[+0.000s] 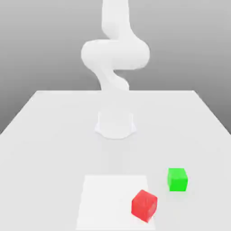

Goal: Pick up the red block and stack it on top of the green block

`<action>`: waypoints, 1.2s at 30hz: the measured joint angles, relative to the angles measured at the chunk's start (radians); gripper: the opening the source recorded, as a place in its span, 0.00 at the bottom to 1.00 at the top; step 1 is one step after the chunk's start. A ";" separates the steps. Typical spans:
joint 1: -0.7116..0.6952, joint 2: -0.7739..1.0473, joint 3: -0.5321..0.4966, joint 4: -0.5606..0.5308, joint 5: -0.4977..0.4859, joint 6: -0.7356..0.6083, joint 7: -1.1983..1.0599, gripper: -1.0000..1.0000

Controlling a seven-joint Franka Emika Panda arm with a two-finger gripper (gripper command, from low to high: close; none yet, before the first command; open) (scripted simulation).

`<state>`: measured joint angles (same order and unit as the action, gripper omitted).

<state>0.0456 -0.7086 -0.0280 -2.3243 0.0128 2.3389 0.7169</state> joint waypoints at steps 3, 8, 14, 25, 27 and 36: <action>0.055 0.114 -0.033 -0.030 0.017 0.049 -0.105 0.50; 0.133 0.297 -0.075 -0.079 0.049 0.125 -0.275 0.50; 0.196 0.516 -0.094 -0.136 0.085 0.218 -0.476 0.50; 0.233 0.905 -0.072 -0.224 0.042 0.411 -0.731 0.50; 0.224 0.977 -0.059 -0.215 0.055 0.470 -0.746 0.50; 0.210 1.049 -0.041 -0.205 0.071 0.528 -0.759 0.00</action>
<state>0.2555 0.3403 -0.0694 -2.5293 0.0835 2.8668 -0.0418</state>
